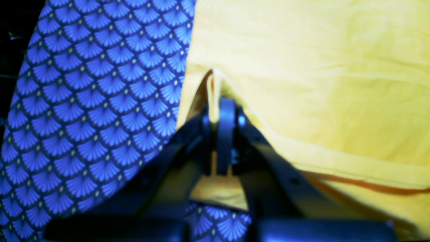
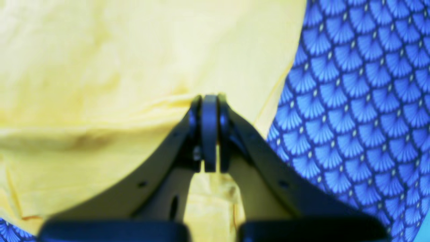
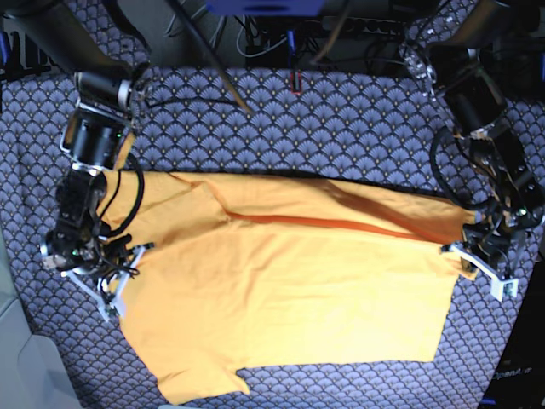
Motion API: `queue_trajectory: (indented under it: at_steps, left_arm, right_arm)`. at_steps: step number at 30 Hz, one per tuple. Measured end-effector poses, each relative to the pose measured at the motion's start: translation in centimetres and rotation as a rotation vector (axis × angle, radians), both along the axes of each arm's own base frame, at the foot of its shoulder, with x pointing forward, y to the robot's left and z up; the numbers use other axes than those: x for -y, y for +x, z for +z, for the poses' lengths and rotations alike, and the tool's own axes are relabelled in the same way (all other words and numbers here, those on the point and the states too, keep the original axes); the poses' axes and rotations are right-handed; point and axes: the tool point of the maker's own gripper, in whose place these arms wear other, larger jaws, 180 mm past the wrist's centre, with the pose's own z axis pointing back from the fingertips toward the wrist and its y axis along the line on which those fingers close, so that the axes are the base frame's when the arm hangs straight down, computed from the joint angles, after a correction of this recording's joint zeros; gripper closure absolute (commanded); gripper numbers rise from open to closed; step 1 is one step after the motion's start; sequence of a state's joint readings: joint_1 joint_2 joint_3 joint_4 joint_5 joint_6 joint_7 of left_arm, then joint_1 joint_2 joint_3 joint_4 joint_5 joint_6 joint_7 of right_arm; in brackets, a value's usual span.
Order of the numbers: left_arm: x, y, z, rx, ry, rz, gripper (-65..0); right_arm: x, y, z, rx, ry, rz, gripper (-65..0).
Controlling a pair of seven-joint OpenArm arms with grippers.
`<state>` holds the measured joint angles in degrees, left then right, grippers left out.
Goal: Fold the T-shirt properly
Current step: 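Pull the right gripper's corner outward along the fold line, then open the left gripper and release the folded edge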
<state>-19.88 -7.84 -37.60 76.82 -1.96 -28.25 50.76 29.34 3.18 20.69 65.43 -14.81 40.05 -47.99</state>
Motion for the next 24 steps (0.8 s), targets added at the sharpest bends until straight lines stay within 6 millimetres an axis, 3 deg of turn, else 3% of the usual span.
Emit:
queue_trajectory:
  at_steps: [6, 17, 24]
  left_arm:
    - [-0.1, 0.0, 0.0, 0.0, 0.002, 0.001, 0.0]
    - [-1.2, 0.0, 0.6, 0.005, 0.023, 0.009, 0.0]
    - [-1.0, 0.3, 0.9, 0.012, 0.024, 0.005, 0.0]
  right_arm:
    - [-0.6, 0.7, 0.0, -0.01, 0.016, 0.011, 0.0]
    - [-0.8, 2.3, 1.8, 0.03, 0.017, 0.018, 0.0]
    - [-1.2, 2.3, 1.7, 0.024, 0.004, 0.036, 0.0]
